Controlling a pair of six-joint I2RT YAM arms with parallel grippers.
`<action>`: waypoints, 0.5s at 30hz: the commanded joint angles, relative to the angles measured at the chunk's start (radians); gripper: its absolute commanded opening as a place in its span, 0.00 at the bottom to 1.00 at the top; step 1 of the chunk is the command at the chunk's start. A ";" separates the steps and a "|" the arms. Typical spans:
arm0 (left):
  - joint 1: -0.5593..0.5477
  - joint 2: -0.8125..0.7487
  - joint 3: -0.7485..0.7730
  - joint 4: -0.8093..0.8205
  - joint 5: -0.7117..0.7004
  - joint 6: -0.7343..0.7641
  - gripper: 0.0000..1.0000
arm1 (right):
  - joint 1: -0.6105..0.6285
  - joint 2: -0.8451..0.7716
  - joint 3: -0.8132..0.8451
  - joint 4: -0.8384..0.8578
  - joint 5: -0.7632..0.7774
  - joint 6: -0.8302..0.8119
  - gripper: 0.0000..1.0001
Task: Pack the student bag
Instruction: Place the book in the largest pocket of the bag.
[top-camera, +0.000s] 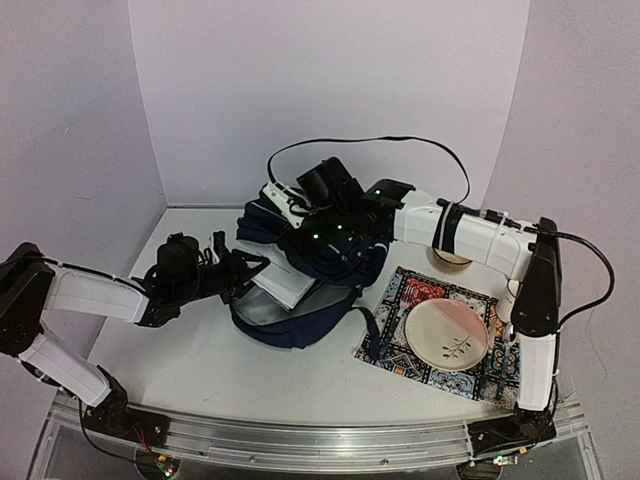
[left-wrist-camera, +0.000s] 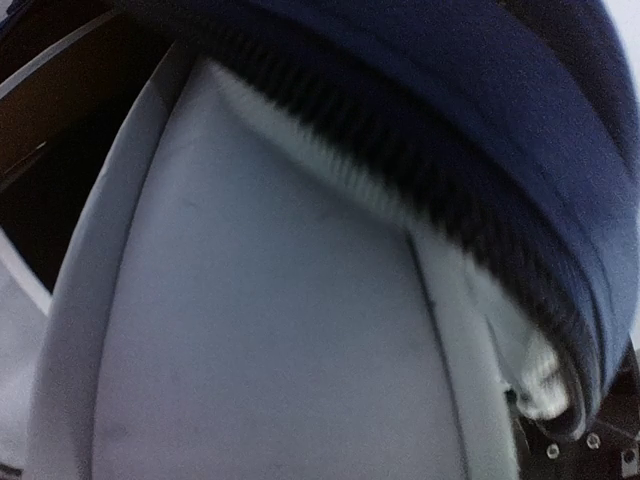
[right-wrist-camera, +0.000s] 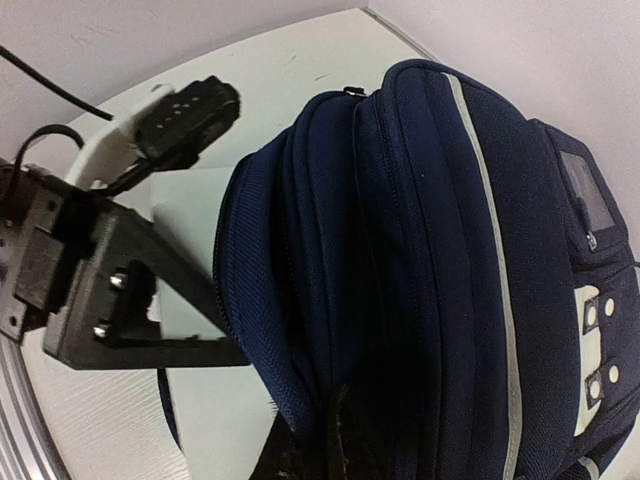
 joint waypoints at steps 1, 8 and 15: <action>-0.026 0.060 0.093 0.161 -0.151 0.099 0.40 | 0.035 -0.095 0.024 0.102 -0.141 -0.020 0.00; -0.040 0.110 0.063 0.169 -0.247 0.139 0.58 | 0.035 -0.062 0.007 0.107 -0.095 0.000 0.01; -0.040 0.000 -0.052 0.125 -0.313 0.227 0.76 | 0.035 -0.049 -0.015 0.108 -0.010 0.016 0.09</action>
